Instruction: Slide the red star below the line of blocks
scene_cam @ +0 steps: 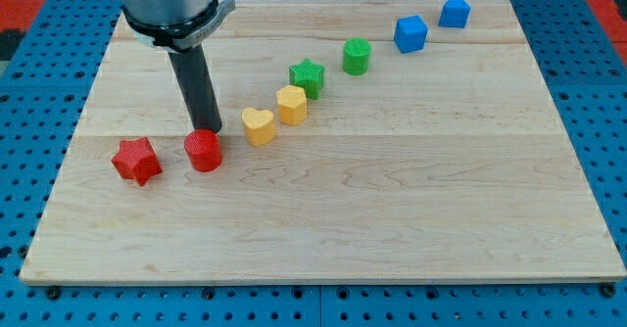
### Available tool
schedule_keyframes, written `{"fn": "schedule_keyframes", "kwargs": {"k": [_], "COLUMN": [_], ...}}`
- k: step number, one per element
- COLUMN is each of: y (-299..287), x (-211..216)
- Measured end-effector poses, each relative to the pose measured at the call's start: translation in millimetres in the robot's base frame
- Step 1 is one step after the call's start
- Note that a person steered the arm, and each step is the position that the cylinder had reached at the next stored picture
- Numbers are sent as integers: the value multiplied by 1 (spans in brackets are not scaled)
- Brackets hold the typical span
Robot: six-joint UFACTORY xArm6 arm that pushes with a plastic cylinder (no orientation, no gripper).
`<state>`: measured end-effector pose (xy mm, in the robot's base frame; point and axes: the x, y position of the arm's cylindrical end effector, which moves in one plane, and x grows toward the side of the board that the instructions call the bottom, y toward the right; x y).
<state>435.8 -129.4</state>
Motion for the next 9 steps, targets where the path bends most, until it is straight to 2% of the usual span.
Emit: {"fn": "schedule_keyframes", "kwargs": {"k": [3,7,8,9], "y": [-83,-88,-95,-98], "x": [0,54,53,31]}}
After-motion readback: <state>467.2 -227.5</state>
